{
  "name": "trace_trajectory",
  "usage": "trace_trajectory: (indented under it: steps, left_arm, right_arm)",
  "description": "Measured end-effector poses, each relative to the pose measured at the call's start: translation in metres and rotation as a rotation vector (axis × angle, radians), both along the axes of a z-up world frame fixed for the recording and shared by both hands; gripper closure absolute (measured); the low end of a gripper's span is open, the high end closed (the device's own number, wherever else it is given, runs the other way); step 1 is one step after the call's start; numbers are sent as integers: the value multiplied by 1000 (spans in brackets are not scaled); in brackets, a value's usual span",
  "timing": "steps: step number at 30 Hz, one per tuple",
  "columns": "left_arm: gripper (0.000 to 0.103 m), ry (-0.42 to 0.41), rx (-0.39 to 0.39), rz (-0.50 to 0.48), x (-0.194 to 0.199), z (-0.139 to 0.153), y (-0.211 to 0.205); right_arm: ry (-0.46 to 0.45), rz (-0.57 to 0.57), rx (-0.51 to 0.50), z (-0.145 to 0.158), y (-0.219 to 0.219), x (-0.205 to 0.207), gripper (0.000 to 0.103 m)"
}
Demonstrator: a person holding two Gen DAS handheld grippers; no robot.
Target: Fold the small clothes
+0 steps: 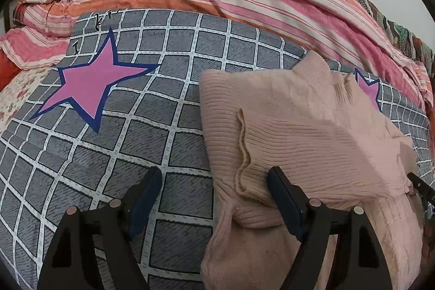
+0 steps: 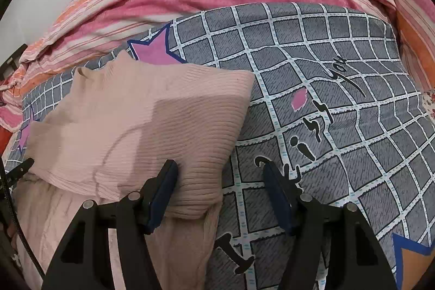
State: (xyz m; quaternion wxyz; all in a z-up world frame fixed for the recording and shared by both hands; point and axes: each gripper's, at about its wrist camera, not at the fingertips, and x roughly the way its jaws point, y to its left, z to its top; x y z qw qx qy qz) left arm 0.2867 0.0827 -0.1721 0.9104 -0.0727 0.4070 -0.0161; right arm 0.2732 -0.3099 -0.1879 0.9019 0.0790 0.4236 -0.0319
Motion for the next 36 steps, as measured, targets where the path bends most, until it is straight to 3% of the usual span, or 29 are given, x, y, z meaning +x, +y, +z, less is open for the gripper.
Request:
trace_trajectory:
  steps: [15,22,27,33,36]
  left_arm:
    - [23,-22,-33,-19,-2,2,2]
    - [21,-43,-41,-20,-13,7,4]
    - [20,-16,-42,-15,-34,8,6]
    - [20,-96,68,-62,-103,17,-3]
    - [20,-85,27,-97,-134,15,-3]
  right_arm:
    - [-7,0,-4,1,1,0,39]
    - [-36,-6,-10,6,2,-7,39]
    - [-35,2,-27,14,6,-13,39]
    - [-93,34,25,45,8,-80,39]
    - [-102,40,9,51,13,-121,39]
